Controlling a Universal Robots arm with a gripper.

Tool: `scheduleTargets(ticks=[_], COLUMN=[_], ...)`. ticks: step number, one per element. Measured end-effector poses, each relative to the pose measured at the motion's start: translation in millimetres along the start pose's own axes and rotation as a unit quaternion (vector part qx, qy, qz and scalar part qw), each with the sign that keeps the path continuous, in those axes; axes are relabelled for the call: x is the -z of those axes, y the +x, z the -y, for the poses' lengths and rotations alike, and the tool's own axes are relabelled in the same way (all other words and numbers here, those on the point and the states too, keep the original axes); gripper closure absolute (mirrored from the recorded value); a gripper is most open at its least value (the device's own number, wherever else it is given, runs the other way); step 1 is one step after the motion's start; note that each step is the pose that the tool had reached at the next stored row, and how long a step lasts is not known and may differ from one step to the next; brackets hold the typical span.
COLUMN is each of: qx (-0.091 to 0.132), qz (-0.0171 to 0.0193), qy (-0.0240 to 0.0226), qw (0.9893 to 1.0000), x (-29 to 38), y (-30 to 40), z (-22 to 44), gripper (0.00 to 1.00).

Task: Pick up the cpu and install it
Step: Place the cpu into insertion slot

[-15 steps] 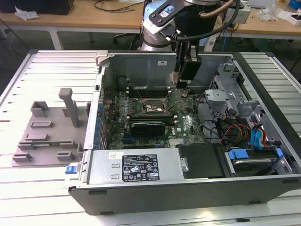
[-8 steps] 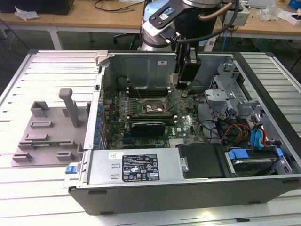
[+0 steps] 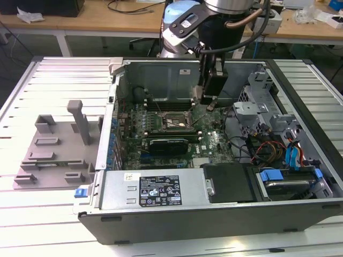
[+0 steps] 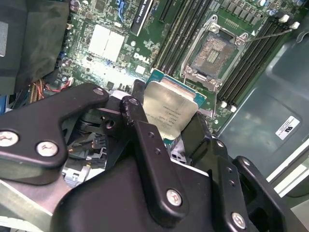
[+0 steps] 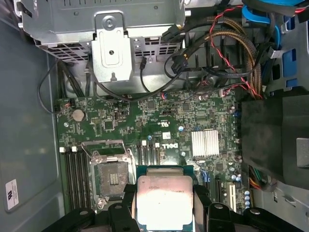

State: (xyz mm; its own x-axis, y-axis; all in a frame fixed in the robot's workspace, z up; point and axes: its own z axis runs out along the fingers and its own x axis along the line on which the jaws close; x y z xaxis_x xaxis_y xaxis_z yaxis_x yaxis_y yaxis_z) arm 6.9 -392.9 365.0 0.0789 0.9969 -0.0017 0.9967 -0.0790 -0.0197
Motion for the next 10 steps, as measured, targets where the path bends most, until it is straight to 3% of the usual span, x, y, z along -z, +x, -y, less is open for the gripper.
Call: scheduleTargets(ticks=[10], qx=[0.000], qz=[-0.0001], qy=[0.0000], qw=[1.0000], x=[-3.1], y=[0.0], z=[0.2], gripper=[0.45])
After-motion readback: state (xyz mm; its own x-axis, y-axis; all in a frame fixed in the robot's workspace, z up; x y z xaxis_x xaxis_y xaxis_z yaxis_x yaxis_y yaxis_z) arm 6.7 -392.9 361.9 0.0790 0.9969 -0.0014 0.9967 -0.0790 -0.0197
